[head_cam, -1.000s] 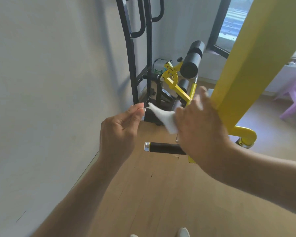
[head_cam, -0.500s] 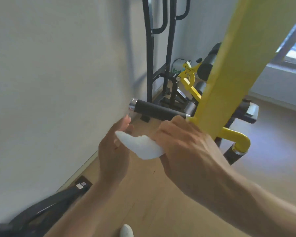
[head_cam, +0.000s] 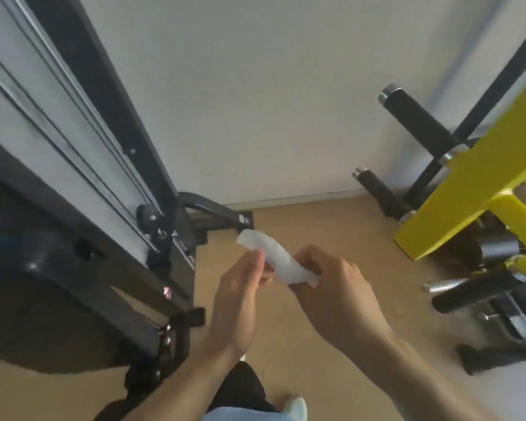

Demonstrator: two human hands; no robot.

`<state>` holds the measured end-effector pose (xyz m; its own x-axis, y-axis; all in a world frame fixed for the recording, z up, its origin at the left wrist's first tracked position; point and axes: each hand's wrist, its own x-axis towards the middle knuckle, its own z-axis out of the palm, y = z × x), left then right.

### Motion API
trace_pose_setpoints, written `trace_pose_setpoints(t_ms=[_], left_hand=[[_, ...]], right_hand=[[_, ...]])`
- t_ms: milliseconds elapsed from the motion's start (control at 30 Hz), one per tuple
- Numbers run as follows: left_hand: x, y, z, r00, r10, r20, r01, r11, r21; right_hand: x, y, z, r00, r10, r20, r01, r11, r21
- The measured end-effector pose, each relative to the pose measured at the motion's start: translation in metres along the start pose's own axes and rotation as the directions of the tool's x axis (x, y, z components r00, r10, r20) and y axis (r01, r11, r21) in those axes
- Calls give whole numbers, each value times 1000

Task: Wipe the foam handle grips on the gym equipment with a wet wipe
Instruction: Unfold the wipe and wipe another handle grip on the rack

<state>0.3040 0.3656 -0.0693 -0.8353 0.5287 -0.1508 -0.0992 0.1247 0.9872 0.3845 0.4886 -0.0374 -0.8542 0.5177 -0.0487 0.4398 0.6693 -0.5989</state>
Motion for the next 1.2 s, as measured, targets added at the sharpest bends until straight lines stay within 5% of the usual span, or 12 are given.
trace_pose_setpoints(t_ms=[67,200,300,500,600,733,800,900,1000,1067,1200], left_hand=[[-23,-3,-17,993,-21,-116,26,999,41],[-73,-19,-57,939,-118,-322,127,992,9],[-110,-32,-84,902,-161,-400,151,987,-55],[-198,-57,-133,844,-188,-502,173,982,-77],[-246,-72,-161,825,-179,-536,183,982,-47],[-306,-90,-195,807,-182,-562,166,983,-81],[-334,-96,-209,790,-207,-577,192,977,-89],[-369,-96,-225,722,-228,-653,163,974,-160],[-400,-95,-238,675,-260,-690,157,965,-211],[-420,-95,-247,652,-280,-704,149,958,-243],[-463,-90,-271,596,-273,-755,95,958,-271]], right_hand=[[-12,-6,15,994,-39,101,46,996,-74],[-41,-28,44,943,-145,300,88,977,194],[-70,-46,66,924,-199,327,90,944,319],[-140,-79,115,906,-257,335,163,945,284],[-184,-100,145,899,-195,393,34,924,381],[-246,-132,174,824,-102,557,-326,718,615],[-272,-142,186,794,-100,600,-375,696,612],[-298,-151,201,788,-151,597,-315,734,602],[-316,-153,213,787,-295,541,1,879,478],[-325,-156,218,704,-403,585,190,900,391],[-340,-175,240,342,-415,843,241,906,348]])
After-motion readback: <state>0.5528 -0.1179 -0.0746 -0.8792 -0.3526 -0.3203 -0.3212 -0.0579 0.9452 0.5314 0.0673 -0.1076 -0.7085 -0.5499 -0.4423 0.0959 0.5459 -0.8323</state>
